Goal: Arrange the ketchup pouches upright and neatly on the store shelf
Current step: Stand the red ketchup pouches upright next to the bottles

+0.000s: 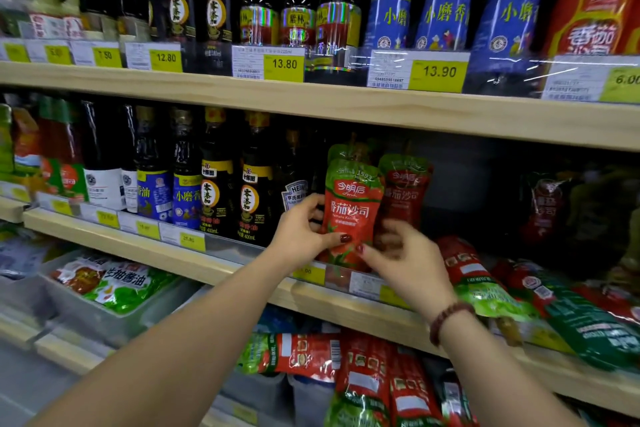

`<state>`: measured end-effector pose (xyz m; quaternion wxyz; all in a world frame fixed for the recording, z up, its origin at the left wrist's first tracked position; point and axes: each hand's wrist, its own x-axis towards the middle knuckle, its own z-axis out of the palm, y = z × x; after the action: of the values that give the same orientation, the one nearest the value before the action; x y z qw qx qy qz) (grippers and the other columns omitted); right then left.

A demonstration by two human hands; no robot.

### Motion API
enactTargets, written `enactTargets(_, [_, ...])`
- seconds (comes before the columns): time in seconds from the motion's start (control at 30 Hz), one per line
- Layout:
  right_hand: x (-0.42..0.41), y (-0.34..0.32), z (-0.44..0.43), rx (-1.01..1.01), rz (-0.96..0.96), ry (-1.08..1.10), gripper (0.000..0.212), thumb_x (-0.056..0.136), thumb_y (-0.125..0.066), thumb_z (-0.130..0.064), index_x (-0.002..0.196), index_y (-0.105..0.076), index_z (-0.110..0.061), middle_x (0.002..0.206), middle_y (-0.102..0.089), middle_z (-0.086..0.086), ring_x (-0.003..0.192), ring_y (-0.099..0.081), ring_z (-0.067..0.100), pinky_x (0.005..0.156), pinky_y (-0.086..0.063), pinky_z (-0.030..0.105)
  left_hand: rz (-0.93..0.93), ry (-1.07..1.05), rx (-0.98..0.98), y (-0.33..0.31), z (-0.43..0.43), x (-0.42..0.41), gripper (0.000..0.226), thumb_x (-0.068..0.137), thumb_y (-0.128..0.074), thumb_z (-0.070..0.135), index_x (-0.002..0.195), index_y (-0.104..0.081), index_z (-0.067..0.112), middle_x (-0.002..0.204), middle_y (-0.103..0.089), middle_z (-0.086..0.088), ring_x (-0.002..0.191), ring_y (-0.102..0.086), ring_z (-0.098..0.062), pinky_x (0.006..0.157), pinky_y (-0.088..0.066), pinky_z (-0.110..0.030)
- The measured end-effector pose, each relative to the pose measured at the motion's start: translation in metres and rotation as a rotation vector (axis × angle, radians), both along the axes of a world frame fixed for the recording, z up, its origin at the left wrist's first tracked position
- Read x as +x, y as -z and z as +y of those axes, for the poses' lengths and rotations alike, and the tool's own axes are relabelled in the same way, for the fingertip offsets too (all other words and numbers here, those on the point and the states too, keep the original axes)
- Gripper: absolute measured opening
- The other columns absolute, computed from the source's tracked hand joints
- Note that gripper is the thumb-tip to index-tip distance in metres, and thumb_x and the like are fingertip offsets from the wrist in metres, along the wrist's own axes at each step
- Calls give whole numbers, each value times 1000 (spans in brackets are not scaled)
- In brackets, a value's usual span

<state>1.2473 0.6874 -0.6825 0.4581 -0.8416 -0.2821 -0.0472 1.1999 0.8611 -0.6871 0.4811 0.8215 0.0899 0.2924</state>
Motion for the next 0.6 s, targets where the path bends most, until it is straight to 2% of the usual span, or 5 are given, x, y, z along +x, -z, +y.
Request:
enactTargets(0.1, [-16, 24, -14, -237, -271, 114, 46, 73, -64, -53, 113, -58, -30, 105, -63, -10, 93, -61, 12, 70, -49, 27, -66, -98, 87, 7, -4, -3, 99, 64, -83, 27, 142, -23, 35, 102, -61, 7, 90, -61, -6, 75, -51, -25])
enactTargets(0.2, [-18, 38, -16, -265, -427, 117, 30, 77, -62, -46, 102, -65, -29, 100, -68, -9, 93, -60, 12, 82, -45, 31, -95, -119, 196, 13, -7, -9, 120, 57, -86, 37, 138, 1, 59, 116, -59, 7, 98, -61, -10, 79, -53, -36])
enactTargets(0.3, [-15, 43, -13, -216, -476, 147, 17, 78, -65, -37, 93, -69, -28, 91, -71, -8, 86, -62, 13, 78, -38, 30, -54, -123, 355, 15, -9, -9, 114, 63, -83, 32, 134, 0, 65, 118, -59, 4, 96, -63, -16, 77, -57, -45])
enactTargets(0.43, [-13, 53, -8, -173, -549, 208, 10, 71, -75, -27, 80, -70, -25, 75, -70, -6, 71, -63, 14, 68, -34, 27, -46, -99, 336, 13, -6, -1, 114, 66, -82, 21, 132, -2, 67, 117, -59, 0, 97, -63, -18, 78, -57, -45])
enactTargets(0.6, [-11, 62, -9, -117, -638, 219, 13, 69, -77, -25, 80, -69, -24, 70, -66, -9, 64, -59, 14, 65, -31, 25, -52, -103, 325, 9, -4, 17, 111, 69, -79, 15, 136, -3, 60, 121, -60, -7, 104, -61, -24, 84, -55, -45])
